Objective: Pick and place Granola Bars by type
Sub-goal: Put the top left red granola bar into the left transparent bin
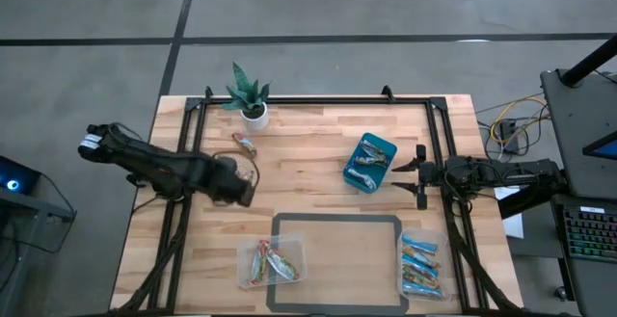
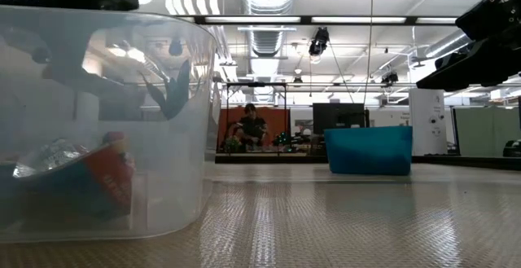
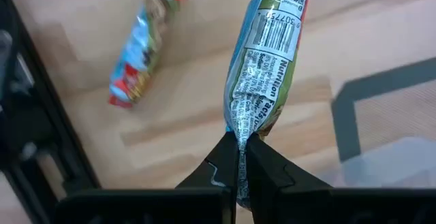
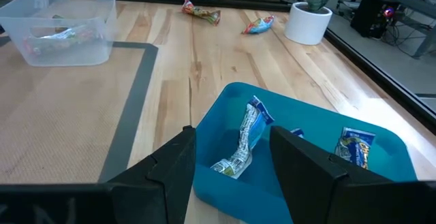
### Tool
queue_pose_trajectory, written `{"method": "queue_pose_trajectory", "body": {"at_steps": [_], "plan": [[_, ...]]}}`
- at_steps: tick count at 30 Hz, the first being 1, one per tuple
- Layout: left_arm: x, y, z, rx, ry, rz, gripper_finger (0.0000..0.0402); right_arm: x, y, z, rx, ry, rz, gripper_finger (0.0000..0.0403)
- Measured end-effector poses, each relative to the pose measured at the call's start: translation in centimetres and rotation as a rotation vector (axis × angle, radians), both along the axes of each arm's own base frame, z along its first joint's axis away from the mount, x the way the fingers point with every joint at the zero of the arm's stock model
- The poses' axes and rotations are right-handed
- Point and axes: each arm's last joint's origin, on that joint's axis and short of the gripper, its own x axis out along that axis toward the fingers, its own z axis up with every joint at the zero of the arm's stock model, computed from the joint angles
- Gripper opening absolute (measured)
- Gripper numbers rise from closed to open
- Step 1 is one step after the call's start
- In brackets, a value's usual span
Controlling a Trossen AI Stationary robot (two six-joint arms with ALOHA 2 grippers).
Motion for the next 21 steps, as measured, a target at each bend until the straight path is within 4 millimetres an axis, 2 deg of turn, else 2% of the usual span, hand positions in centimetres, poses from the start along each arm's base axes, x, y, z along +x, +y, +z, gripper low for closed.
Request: {"method": "queue_pose_trajectory", "body": {"at_steps": [6, 15, 21], "plan": [[1.2, -4.0, 0.4, 0.035, -0.037, 0.069, 0.0001, 0.0, 0.0, 0.0, 0.000, 0.000, 0.000, 0.0176], [4.2, -9.7, 0.5, 0.054, -0.058, 0.072, 0.0000, 0.0, 0.0, 0.0, 0.000, 0.000, 0.000, 0.0176], [5.4, -14.0, 0.4, 0.095, -0.123, 0.085, 0.0000, 0.0, 0.0, 0.0, 0.000, 0.000, 0.000, 0.0176]]}}
